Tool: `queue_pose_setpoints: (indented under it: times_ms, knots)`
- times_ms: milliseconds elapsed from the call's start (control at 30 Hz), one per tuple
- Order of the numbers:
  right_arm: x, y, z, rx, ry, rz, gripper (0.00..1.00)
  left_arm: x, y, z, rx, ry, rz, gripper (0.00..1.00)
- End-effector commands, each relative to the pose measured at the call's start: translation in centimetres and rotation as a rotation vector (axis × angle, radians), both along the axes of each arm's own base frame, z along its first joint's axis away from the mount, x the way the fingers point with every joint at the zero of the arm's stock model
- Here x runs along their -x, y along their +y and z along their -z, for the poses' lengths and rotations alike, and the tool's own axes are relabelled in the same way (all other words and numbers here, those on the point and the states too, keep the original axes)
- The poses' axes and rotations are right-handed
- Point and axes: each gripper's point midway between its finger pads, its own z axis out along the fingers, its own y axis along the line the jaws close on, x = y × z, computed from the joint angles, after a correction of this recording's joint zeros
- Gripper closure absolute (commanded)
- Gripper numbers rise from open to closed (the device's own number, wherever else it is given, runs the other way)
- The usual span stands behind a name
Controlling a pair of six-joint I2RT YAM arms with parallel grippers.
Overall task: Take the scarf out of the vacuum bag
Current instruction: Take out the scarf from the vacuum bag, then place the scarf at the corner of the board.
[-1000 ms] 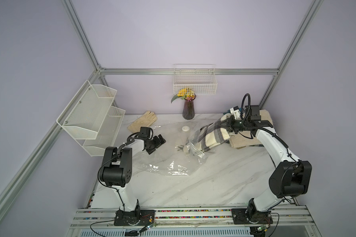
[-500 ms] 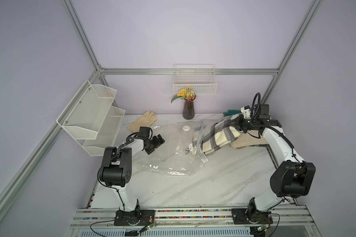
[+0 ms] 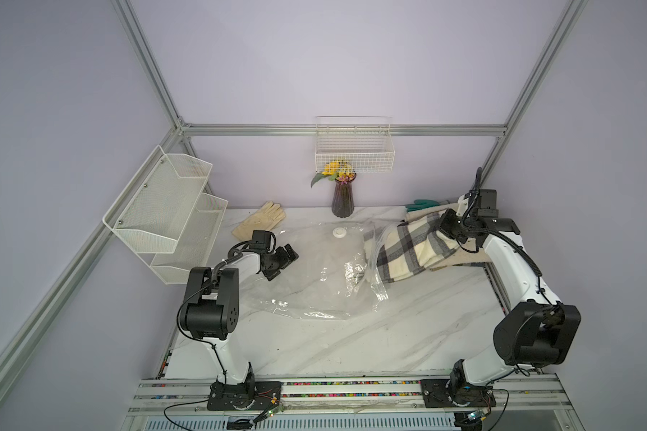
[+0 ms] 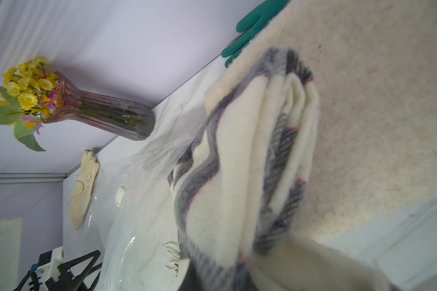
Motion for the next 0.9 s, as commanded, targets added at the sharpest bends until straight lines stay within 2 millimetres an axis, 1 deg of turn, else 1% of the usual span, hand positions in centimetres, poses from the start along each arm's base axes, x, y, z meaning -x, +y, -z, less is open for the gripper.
queue_pose_setpoints:
  times_ms: [0,233,267,300,500,700,867]
  knots:
    - [-0.6,-2.8,-3.0,0.116,-0.104,0.084,0.99,2.6,1.4,3.3,-0.034,0.144,-0.045,0.0]
    - [-0.5,-4.7,-5.1,0.162,-0.225,0.192,1.0,3.0,1.5,4.2,-0.033,0.167,-0.049,0.0]
    - [-0.8,-5.1,-5.8,0.171,-0.264,0.211,1.0,3.1,1.7,4.4,-0.033,0.173,-0.053,0.0]
    - [-0.8,-5.3,-6.1,0.176,-0.281,0.223,1.0,3.1,1.7,4.5,-0.031,0.177,-0.056,0.0]
    - [-1.1,-6.7,-7.1,0.181,-0.362,0.292,1.0,3.5,2.3,5.0,-0.024,0.193,-0.075,0.0]
    - [-1.8,-7.3,-8.0,0.104,-0.405,0.323,1.0,4.1,3.3,5.4,-0.034,0.216,-0.092,0.0]
    - [-1.7,-7.0,-8.9,0.011,-0.43,0.339,1.0,5.4,4.8,6.5,-0.019,0.26,-0.134,0.0]
